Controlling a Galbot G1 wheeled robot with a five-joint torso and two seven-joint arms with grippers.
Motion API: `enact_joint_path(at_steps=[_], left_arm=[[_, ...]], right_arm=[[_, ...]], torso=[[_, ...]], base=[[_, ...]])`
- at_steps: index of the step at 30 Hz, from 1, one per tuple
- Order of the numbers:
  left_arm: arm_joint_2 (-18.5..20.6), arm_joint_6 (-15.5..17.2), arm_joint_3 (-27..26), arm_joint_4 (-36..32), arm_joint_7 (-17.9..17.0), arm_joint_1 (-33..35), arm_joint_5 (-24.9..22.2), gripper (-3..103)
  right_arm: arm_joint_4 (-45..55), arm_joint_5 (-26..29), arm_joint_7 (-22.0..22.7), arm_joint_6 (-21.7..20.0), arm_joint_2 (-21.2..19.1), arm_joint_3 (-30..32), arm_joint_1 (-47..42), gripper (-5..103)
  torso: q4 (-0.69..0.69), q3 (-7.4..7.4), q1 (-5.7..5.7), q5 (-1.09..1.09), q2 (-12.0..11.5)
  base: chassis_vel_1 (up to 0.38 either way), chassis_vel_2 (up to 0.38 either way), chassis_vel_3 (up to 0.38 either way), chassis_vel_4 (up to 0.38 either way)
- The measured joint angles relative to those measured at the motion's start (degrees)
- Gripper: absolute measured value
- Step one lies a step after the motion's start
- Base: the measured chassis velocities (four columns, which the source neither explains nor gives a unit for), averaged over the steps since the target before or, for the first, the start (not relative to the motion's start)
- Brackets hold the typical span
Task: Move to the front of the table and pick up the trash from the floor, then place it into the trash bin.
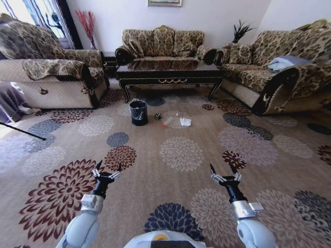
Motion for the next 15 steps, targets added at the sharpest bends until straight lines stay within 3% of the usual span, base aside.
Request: enact_joint_path(at_steps=[15], left_arm=[[-0.88, -0.6, 0.41, 1.15, 0.19, -0.02, 0.28, 100]], right_arm=[[-0.44, -2.02, -0.23, 0.11, 0.0, 0.0, 0.04, 100]], torso=[[0.0, 0.19, 0.01, 0.0, 0.0]], base=[[-0.017, 0.014, 0.017, -0.013]])
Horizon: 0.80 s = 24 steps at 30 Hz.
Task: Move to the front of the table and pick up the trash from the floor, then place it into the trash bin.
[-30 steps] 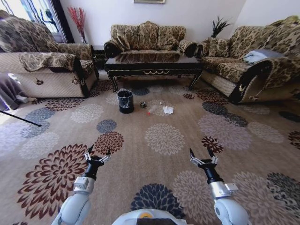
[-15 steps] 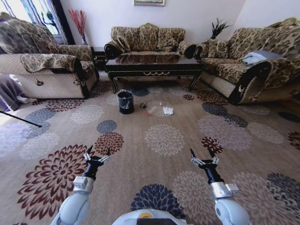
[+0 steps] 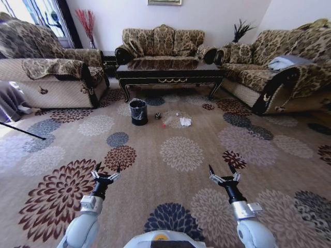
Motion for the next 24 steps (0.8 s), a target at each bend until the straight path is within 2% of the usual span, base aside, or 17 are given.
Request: enact_joint_path(at_steps=[11, 24], left_arm=[[-0.11, -0.01, 0.27, 0.01, -0.41, 0.12, 0.32, 100], [-0.08, 0.27, 0.48, -0.13, -0.78, -0.01, 0.12, 100]], right_arm=[[-0.29, -0.19, 0.26, 0.04, -0.06, 0.25, 0.26, 100], [-0.19, -0.59, 0.3, -0.02, -0.19, 0.53, 0.39, 100]], torso=[[-0.01, 0.1, 0.04, -0.01, -0.01], [-0.01, 0.14, 0.04, 0.01, -0.01]], base=[[-0.187, 0.161, 0.18, -0.159], [-0.124, 0.143, 0.13, -0.146]])
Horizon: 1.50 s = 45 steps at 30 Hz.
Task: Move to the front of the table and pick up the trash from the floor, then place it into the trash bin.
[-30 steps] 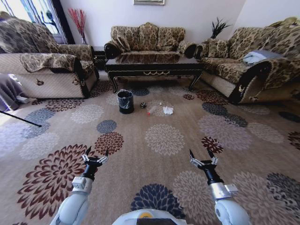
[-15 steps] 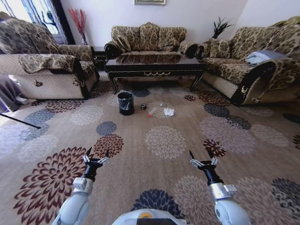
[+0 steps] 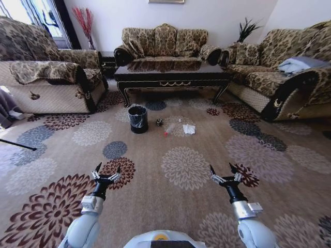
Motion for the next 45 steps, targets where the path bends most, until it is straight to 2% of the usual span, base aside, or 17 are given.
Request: enact_joint_path(at_steps=[45], left_arm=[[-0.61, 0.55, -0.3, 0.94, -0.55, -0.22, -0.37, 100]], right_arm=[[2.11, 0.82, 0.05, -0.85, 0.49, -0.3, -0.64, 100]], torso=[[0.01, 0.05, 0.0, 0.0, 0.01]], base=[[-0.107, 0.107, 0.104, -0.11]])
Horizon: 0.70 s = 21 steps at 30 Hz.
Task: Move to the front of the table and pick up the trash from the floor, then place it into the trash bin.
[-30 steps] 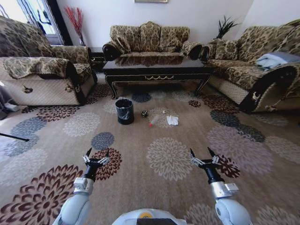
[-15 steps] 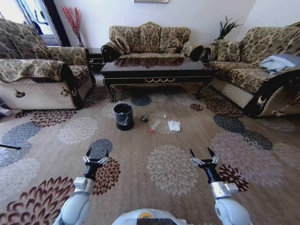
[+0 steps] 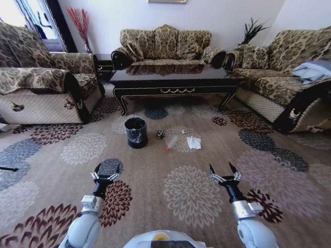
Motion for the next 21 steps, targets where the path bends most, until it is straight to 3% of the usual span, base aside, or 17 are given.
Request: enact_joint_path(at_steps=[21], left_arm=[[-0.29, -0.1, -0.07, 0.31, 0.03, -0.17, -0.33, 100]], right_arm=[[-0.04, -0.08, -0.11, 0.01, -0.13, 0.12, -0.28, 100]], torso=[[0.0, 0.01, 0.0, 0.0, 0.01]], base=[[-0.116, 0.123, 0.112, -0.121]])
